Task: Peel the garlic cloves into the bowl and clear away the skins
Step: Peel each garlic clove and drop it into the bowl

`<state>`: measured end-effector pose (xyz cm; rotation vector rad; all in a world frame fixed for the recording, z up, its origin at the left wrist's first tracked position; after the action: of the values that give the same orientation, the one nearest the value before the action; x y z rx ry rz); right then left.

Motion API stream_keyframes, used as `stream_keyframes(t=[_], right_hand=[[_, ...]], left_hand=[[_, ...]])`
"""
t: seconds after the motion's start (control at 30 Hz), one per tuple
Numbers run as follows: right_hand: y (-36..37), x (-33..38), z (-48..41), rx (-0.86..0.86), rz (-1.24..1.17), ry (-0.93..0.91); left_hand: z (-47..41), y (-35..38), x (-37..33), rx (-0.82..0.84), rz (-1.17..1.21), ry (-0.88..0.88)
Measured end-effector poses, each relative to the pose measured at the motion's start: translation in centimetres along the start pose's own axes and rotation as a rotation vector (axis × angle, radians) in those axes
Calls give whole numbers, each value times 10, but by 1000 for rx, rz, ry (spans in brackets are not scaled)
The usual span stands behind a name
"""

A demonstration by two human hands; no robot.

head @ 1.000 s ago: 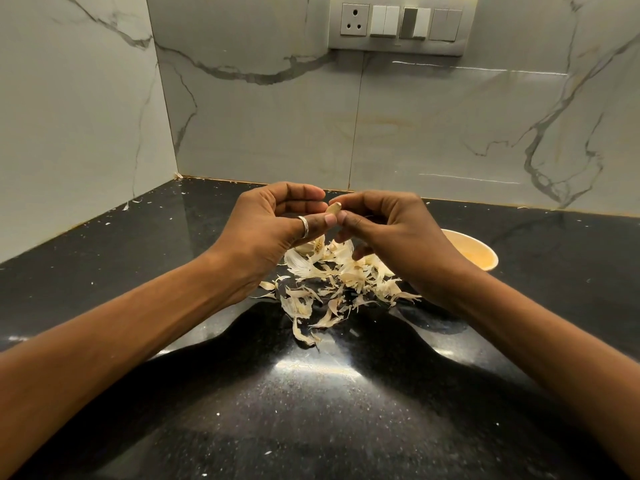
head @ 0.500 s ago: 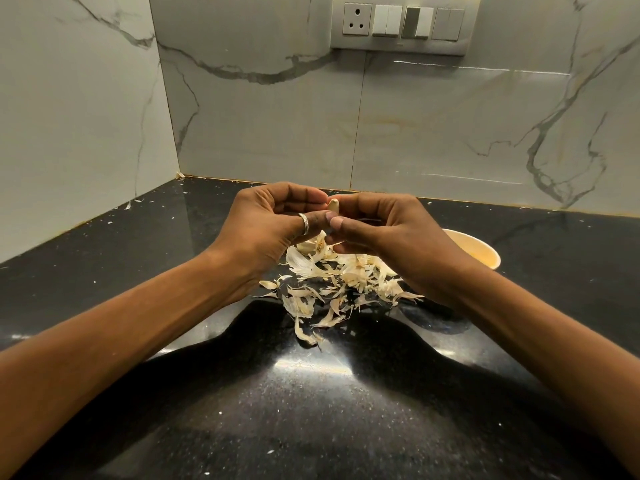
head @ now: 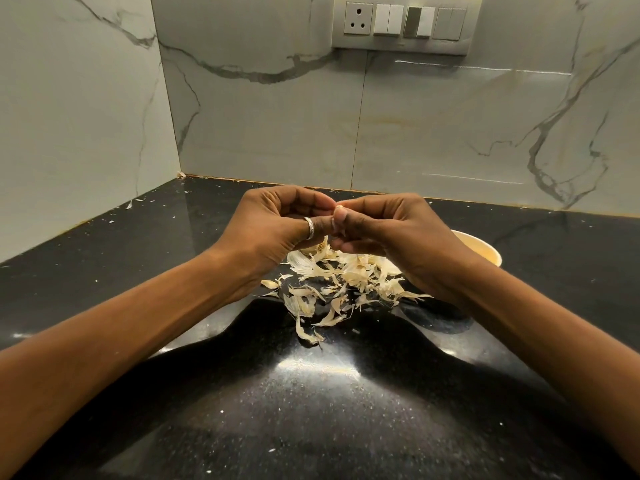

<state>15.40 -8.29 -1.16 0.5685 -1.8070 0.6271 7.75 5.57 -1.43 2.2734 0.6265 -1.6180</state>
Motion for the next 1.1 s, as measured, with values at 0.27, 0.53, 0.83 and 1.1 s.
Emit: stream_keyframes(t=[0.27,0.53,0.83,1.1], right_hand=[[0,-3,-1,0,-41,69],[3,-5,0,42,-173,143],[3,-8,0,47,-273,204],[2,-7,-2,29,-221,153]], left_hand=[[0,2,-2,42,-34,9],[0,4,-1,86,-4,-28],[-1,4,0,81,12,-27],[-1,6,-1,81,-18,27]])
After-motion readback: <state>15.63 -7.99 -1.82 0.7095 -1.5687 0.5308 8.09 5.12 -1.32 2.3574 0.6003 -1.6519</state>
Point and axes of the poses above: each hand's wrist, its own z-axis away from the middle knuckle, its own y-axis out of the palm, x = y × z, the point moved 7 cm from there along -z, towards the middle knuckle, and after that the axes turned 7 degrees about -x, right-handed, at the moved point
